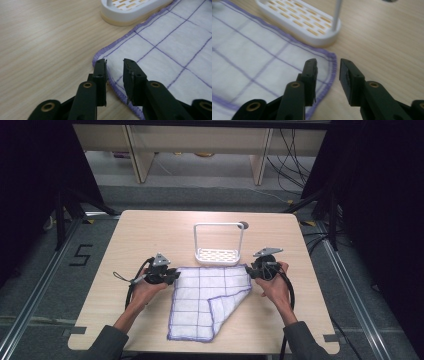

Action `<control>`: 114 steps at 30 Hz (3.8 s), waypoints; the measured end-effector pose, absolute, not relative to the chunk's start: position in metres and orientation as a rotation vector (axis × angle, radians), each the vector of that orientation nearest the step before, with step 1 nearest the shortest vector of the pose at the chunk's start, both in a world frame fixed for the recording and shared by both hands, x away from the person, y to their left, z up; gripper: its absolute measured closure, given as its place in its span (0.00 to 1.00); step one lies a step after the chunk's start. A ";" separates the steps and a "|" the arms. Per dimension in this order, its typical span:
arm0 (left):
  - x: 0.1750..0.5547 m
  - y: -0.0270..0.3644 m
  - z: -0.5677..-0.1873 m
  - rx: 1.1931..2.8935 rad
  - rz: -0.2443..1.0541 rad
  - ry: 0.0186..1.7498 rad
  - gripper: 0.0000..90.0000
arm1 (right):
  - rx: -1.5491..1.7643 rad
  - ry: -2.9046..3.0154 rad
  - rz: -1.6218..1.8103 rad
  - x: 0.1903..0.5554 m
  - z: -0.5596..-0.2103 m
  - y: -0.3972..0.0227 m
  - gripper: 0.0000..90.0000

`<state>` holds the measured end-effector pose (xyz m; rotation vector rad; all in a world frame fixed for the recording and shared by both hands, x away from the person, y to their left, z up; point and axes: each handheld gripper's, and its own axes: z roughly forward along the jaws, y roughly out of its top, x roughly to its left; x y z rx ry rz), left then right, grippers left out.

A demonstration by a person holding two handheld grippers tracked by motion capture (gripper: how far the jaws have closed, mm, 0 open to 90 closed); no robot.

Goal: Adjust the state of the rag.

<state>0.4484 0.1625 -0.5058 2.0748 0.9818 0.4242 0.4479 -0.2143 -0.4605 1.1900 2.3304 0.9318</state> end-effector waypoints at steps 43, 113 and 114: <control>0.349 0.183 -0.503 1.968 0.295 1.004 0.47 | 0.834 2.701 1.019 0.384 -0.488 -0.110 1.00; 0.302 0.139 -0.514 2.265 0.380 0.737 0.49 | 0.957 2.587 1.148 0.357 -0.458 -0.177 0.98; 0.302 0.139 -0.514 2.265 0.380 0.737 0.49 | 0.957 2.587 1.148 0.357 -0.458 -0.177 0.98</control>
